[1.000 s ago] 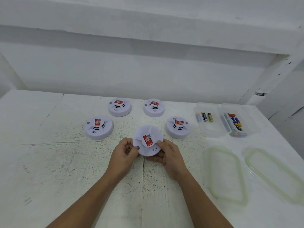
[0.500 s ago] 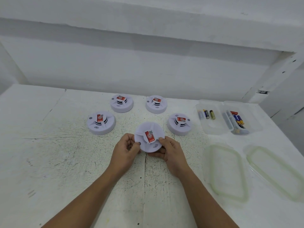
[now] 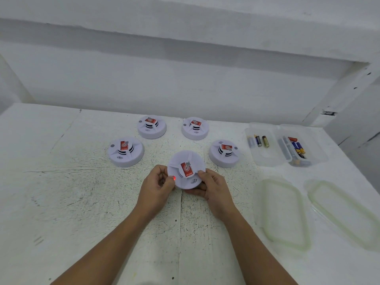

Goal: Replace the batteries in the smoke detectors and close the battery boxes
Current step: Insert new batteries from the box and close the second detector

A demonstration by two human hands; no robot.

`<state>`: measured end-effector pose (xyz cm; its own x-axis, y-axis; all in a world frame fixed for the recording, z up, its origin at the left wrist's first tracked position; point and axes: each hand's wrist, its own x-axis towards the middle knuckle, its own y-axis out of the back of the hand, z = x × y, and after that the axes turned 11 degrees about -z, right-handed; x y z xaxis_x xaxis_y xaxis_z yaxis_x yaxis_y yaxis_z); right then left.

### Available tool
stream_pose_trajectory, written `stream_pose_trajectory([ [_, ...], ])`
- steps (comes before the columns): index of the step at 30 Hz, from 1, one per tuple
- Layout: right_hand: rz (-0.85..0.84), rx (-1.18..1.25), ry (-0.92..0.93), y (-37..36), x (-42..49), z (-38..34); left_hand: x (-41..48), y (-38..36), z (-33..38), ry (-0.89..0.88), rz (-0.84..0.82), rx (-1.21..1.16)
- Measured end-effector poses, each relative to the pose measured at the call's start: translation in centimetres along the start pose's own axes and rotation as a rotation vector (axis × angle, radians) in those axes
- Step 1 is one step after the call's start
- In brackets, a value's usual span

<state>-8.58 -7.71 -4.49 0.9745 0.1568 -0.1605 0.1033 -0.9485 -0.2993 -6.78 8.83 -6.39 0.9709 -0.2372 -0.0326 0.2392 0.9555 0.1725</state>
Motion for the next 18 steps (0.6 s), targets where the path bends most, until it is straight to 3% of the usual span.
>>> stream_pose_trajectory([
  [18, -0.030, -0.005, 0.073, 0.12, -0.14, 0.10, -0.70, 0.40, 0.69, -0.160, 0.053, -0.044],
])
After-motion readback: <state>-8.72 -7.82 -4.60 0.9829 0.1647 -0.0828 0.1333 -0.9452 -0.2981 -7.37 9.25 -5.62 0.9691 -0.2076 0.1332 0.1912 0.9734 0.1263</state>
